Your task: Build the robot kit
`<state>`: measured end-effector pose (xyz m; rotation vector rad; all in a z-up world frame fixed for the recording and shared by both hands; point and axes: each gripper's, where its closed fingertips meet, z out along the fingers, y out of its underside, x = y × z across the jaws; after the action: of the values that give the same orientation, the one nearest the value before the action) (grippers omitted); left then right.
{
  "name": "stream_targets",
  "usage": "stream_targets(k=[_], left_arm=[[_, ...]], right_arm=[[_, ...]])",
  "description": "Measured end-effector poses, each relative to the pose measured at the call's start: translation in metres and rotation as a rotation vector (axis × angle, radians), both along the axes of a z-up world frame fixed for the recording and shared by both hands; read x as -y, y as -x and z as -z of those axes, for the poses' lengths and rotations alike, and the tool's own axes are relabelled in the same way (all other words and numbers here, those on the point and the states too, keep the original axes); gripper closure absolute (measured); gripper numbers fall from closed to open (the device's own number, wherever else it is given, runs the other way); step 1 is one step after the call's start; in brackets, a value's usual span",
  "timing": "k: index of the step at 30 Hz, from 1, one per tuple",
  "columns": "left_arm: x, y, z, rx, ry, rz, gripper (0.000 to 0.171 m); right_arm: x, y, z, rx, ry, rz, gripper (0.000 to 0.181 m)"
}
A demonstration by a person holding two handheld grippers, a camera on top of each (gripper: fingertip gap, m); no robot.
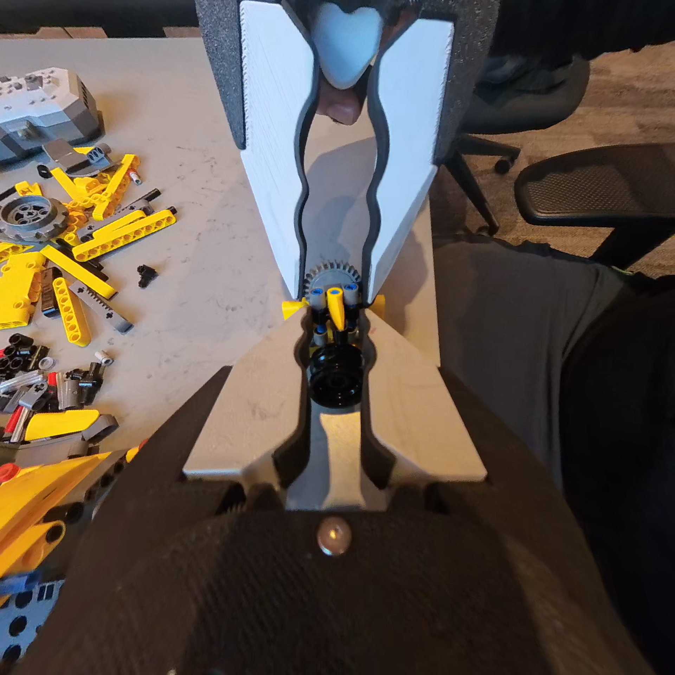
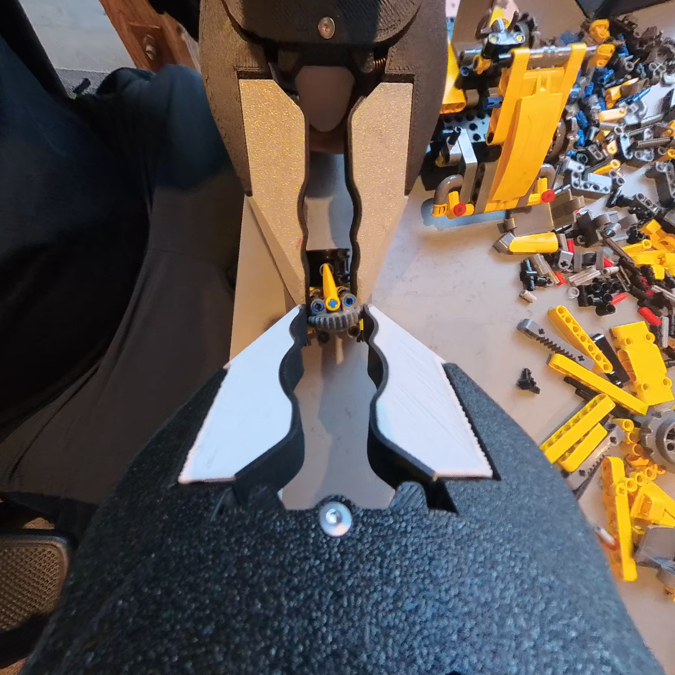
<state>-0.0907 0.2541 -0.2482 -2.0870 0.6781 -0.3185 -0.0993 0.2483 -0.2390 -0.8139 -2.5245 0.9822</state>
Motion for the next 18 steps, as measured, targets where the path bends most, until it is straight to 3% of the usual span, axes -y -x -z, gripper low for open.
stream_targets(k=[14,18], left_arm=[[-0.001,0.001,0.000,-0.013,-0.014,-0.003,0.149],[0.000,0.001,0.000,-0.007,-0.016,-0.003,0.149]], right_arm=[[0.006,-0.001,-0.012,0.073,-0.129,-0.086,0.147],[0.003,0.002,-0.005,0.091,-0.204,-0.096,0.157]])
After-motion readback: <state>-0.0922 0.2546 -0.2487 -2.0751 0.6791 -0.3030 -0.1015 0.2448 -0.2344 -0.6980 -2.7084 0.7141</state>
